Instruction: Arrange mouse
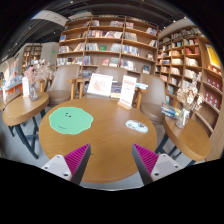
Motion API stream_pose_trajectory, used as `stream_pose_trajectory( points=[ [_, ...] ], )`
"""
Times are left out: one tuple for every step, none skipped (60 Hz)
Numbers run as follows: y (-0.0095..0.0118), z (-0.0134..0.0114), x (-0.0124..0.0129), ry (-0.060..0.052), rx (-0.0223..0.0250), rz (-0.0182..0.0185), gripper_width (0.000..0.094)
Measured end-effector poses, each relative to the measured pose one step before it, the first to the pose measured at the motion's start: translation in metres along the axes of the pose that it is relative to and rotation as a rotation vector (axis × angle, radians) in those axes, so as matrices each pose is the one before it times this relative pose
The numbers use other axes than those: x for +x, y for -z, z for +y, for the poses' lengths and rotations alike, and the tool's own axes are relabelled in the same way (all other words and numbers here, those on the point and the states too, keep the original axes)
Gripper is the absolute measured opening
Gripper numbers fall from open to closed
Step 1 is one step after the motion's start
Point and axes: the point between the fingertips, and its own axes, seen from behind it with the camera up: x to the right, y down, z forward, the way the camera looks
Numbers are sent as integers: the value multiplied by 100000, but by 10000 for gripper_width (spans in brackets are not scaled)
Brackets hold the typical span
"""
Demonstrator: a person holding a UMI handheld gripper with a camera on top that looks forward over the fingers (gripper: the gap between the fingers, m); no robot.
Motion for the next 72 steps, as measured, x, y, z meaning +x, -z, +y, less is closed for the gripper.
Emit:
stream_pose_trajectory(
  points=[
    [-223,97,402,-192,-344,692,857],
    [-188,105,385,-179,-381,693,855],
    [-220,78,406,-177,-324,631,855],
    [-157,79,384,-116,-313,581,855],
    [-210,73,371,-75,-326,576,855],
    [-221,83,395,-107,-318,600,855],
    [-203,86,448,-155,-329,638,856],
    [-188,75,408,-206,-308,621,857],
    [-195,80,460,-204,-303,594,856],
    [-187,45,399,-145,-299,506,856],
    [-233,89,429,-123,-235,492,856],
    [-241,60,370,-149,-246,497,856],
    [-206,82,393,-208,-252,531,855],
    [-224,57,398,-292,-312,546,855],
    [-236,85,393,-284,-342,559,855],
    [-47,73,480,-167,-385,329,854],
    [-204,44,359,-157,-284,479,854],
    [-188,29,355,-168,-262,524,854],
    [-187,42,316,-207,-314,521,854],
    [-262,55,348,-188,-361,527,855],
    [-230,67,313,-180,-411,466,857],
    [-753,128,453,-127,-263,433,857],
    [-191,116,275,-190,-366,352,856],
    [-194,112,245,-247,-418,283,856],
    [-196,88,238,-289,-442,325,855],
    [-192,79,209,-338,-467,236,855],
    [-205,70,191,-359,-415,220,854],
    [-203,35,184,-349,-389,175,854],
    [-223,23,206,-337,-331,172,854],
    [-232,11,214,-298,-328,204,854],
    [-236,16,166,-268,-290,225,853],
    [-257,-121,230,-281,-252,99,854],
    [-161,-34,113,-196,-268,122,856],
    [-221,-26,132,-152,-273,88,856],
    [-263,-43,139,-142,-262,33,855],
    [-262,-36,131,-171,-270,43,854],
    [-277,-23,126,-238,-316,43,853],
    [-343,77,72,-314,-348,46,852],
    [-251,-16,108,-271,-396,-42,852],
    [-296,-33,68,-238,-357,-152,852],
    [-289,-26,39,-276,-330,-258,852],
    [-301,-37,49,-321,-341,-248,852],
    [-320,-19,56,-357,-398,-170,852],
    [-354,-15,67,-329,-418,-105,852],
    [-309,-13,65,-278,-410,-56,853],
    [-355,-50,65,-244,-298,22,853],
    [-311,-51,69,-327,-320,-77,853],
    [-291,-29,47,-405,-381,-85,853],
    [-312,-29,56,-411,-406,-81,851],
    [-319,-52,66,-427,-390,-116,851],
    [-310,-28,10,-496,-295,-172,853],
    [-336,-68,21,-617,-268,-220,853],
    [-351,-80,12,-637,-282,-233,851],
    [-336,-69,10,-507,-336,-225,851],
    [-320,-66,19,-224,-367,-162,851],
    [-343,-68,-11,-181,-385,-285,851],
    [-336,-97,16,-205,-365,-238,851],
    [-331,-97,24,-207,-320,-123,852],
    [-344,-111,35,-182,-256,-48,850],
    [-340,-132,61,-59,-277,-8,851],
    [-331,-129,24,29,-268,-86,851],
    [-268,-185,-57,-133,-21,-339,852],
    [-316,-250,-56,-277,156,-369,851],
    [-294,-183,-13,-328,-172,-249,853],
    [-190,-157,54,-265,-344,-86,853],
    [-283,-207,-5,-245,-205,-74,852],
    [-286,-196,-11,-185,-233,-125,852],
    [-302,-187,-24,-123,-240,-178,852],
    [-298,-215,-25,-204,-159,-224,853],
    [-315,-191,-53,-239,-156,-233,853],
    [-305,-192,-25,-179,-180,-176,853],
    [-294,-244,-51,-224,-174,-275,850]
  ],
)
